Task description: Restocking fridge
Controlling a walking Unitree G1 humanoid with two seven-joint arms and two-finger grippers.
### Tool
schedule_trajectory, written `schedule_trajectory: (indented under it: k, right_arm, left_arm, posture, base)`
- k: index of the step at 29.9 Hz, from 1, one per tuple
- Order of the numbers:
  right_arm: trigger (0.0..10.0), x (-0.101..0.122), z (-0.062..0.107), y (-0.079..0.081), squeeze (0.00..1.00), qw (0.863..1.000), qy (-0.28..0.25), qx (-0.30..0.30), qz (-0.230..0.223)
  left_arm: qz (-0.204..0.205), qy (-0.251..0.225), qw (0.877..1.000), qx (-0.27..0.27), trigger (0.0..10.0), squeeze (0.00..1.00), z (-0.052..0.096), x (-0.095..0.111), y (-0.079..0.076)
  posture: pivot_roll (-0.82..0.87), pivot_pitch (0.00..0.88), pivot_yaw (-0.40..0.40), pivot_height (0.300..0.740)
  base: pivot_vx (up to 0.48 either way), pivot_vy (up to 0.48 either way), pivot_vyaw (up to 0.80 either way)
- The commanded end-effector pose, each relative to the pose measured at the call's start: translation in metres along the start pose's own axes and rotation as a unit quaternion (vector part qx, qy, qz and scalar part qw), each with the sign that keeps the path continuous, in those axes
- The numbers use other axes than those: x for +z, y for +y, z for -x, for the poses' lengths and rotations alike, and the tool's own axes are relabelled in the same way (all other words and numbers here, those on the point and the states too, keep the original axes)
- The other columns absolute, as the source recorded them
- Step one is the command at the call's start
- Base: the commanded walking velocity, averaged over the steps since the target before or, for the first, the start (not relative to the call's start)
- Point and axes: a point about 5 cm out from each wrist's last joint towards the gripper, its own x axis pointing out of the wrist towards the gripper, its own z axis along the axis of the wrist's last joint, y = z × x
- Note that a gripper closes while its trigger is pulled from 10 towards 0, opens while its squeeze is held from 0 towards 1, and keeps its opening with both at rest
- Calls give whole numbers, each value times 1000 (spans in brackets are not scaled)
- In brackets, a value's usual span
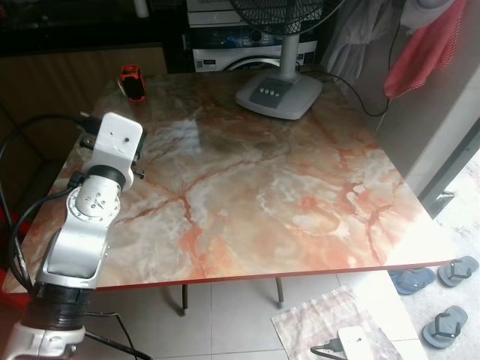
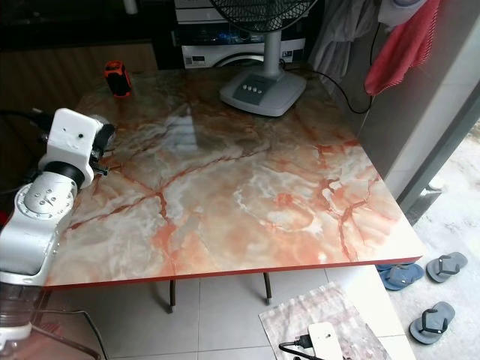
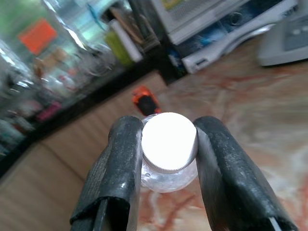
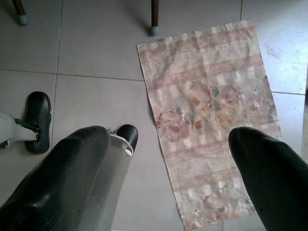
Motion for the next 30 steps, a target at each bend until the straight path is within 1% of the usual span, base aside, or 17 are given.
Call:
schedule_trajectory:
  k: [1, 4, 5, 6, 10, 13, 14, 15, 17, 18, 20, 21, 22, 24, 25, 27, 30]
  right_arm:
    - [10000, -1, 0, 1, 0, 1000, -2, -2, -9]
    - [10000, 0, 0, 2, 0, 1000, -2, -3, -11]
    - [10000, 0, 0, 2, 0, 1000, -2, -2, -13]
    - [10000, 0, 0, 2, 0, 1000, -2, -2, -13]
    - [10000, 0, 0, 2, 0, 1000, -4, -3, -18]
    - [10000, 0, 0, 2, 0, 1000, -5, -3, -18]
    - [10000, 0, 0, 2, 0, 1000, -4, -4, -18]
    - [10000, 0, 0, 2, 0, 1000, -4, -4, -18]
    - [10000, 0, 0, 1, 0, 1000, -4, -4, -18]
    - [10000, 0, 0, 1, 0, 1000, -6, -5, -22]
    - [10000, 0, 0, 1, 0, 1000, -8, -6, -26]
    - [10000, 0, 0, 1, 0, 1000, -10, -8, -27]
    - [10000, 0, 0, 1, 0, 1000, -10, -8, -27]
    - [10000, 1, 0, 0, 0, 1000, -10, -7, -22]
    - [10000, 1, 0, 0, 0, 1000, -10, -7, -19]
    - [10000, 1, 0, 0, 0, 1000, -10, -8, -17]
    - [10000, 2, 0, -1, 0, 1000, -11, -10, -18]
  left_arm:
    - [-28, -41, 998, 44, 10000, 0, 7, 10, 0]
    - [-22, -35, 998, 55, 10000, 0, 11, 5, -2]
    - [-36, -44, 996, 73, 10000, 0, 17, -2, -5]
    - [-36, -44, 996, 73, 10000, 0, 17, -2, -5]
    - [-57, -44, 993, 91, 10000, 0, 28, -15, -8]
    - [-84, -52, 991, 94, 10000, 0, 35, -19, -8]
    - [-104, -62, 989, 89, 10000, 0, 39, -21, -11]
    - [-113, -62, 988, 87, 10000, 0, 42, -23, -13]
    - [-115, -61, 988, 87, 10000, 0, 44, -25, -14]
    - [-103, -55, 989, 94, 10000, 0, 48, -29, -15]
    - [-88, -49, 990, 101, 10000, 0, 51, -31, -15]
    - [-75, -71, 988, 111, 10000, 0, 52, -25, -16]
    - [-72, -77, 988, 113, 10000, 0, 52, -24, -16]
    - [-69, -114, 985, 109, 10000, 0, 51, -14, -20]
    - [-87, -150, 980, 95, 10000, 0, 51, -6, -24]
    - [-104, -188, 974, 69, 10000, 0, 52, 2, -31]
    - [-86, -201, 976, 21, 10000, 0, 53, 3, -42]
  posture:
    - [-13, 0, 58, 740]
    - [-12, 0, 61, 740]
    - [-13, 0, 66, 740]
    - [-13, 0, 66, 740]
    - [-6, 5, 67, 740]
    - [5, 11, 64, 740]
    - [5, 11, 64, 740]
    - [5, 11, 64, 740]
    - [2, 16, 65, 740]
    - [1, 16, 64, 740]
    - [4, 21, 56, 740]
    - [8, 24, 50, 740]
    - [8, 24, 50, 740]
    - [22, 28, 37, 740]
    - [22, 28, 37, 740]
    - [16, 29, 35, 740]
    - [13, 30, 36, 740]
  base:
    - [0, 0, 0]
    - [0, 0, 0]
    - [0, 0, 0]
    - [0, 0, 0]
    - [0, 0, 0]
    - [0, 0, 0]
    - [0, 0, 0]
    - [0, 0, 0]
    - [0, 0, 0]
    - [0, 0, 0]
    - [0, 0, 0]
    - [0, 0, 0]
    - [0, 0, 0]
    - [0, 0, 0]
    - [0, 0, 0]
    - [0, 0, 0]
    - [0, 0, 0]
